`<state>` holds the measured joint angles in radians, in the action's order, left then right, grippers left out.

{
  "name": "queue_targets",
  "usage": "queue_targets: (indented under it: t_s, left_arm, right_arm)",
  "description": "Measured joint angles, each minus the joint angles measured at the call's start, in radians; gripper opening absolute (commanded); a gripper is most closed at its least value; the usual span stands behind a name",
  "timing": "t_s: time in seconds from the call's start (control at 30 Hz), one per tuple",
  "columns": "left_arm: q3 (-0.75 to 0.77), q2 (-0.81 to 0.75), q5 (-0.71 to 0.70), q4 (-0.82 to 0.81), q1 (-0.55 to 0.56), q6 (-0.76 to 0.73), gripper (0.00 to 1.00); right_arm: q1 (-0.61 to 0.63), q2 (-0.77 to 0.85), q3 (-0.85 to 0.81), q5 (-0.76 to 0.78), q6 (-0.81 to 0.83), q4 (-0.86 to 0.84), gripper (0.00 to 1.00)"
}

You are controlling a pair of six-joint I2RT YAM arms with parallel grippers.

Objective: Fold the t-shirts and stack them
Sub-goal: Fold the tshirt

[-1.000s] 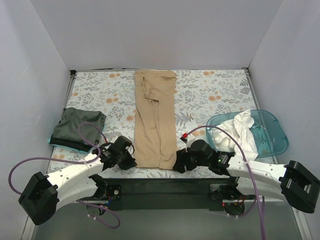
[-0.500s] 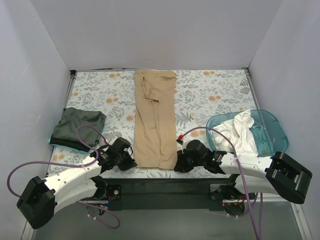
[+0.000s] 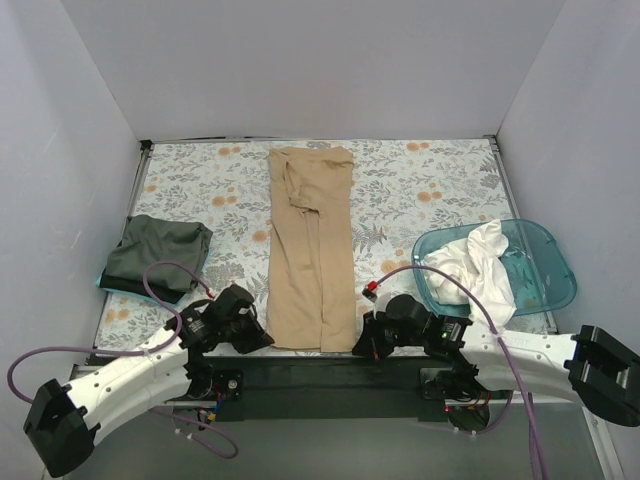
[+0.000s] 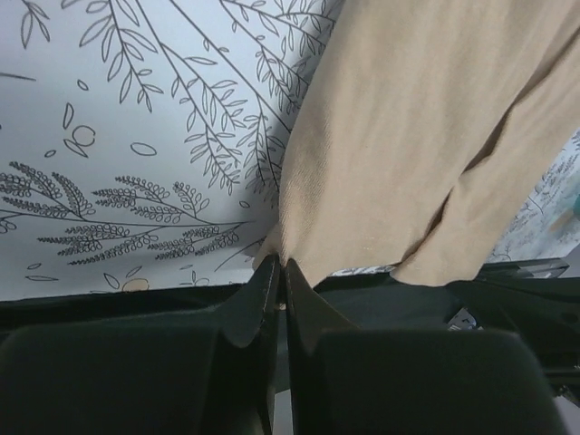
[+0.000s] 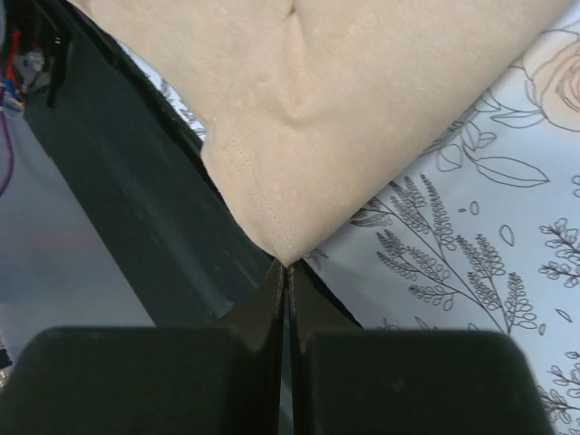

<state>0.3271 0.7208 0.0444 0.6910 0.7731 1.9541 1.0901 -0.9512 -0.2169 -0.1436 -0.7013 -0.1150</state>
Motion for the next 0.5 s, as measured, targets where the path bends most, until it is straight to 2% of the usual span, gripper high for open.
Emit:
queue_targets:
  t_s: [0.23, 0.5]
  left_arm:
    - [0.006, -0.051, 0.002, 0.020, 0.003, 0.007, 0.00]
    - [0.167, 0.090, -0.117, -0.002, 0.004, -0.018, 0.00]
  right_arm:
    - [0.013, 0.052, -0.005, 0.027, -0.003, 0.011, 0.01]
    - [-0.011, 0.003, -0.169, 0.155, 0.079, 0.065, 0.01]
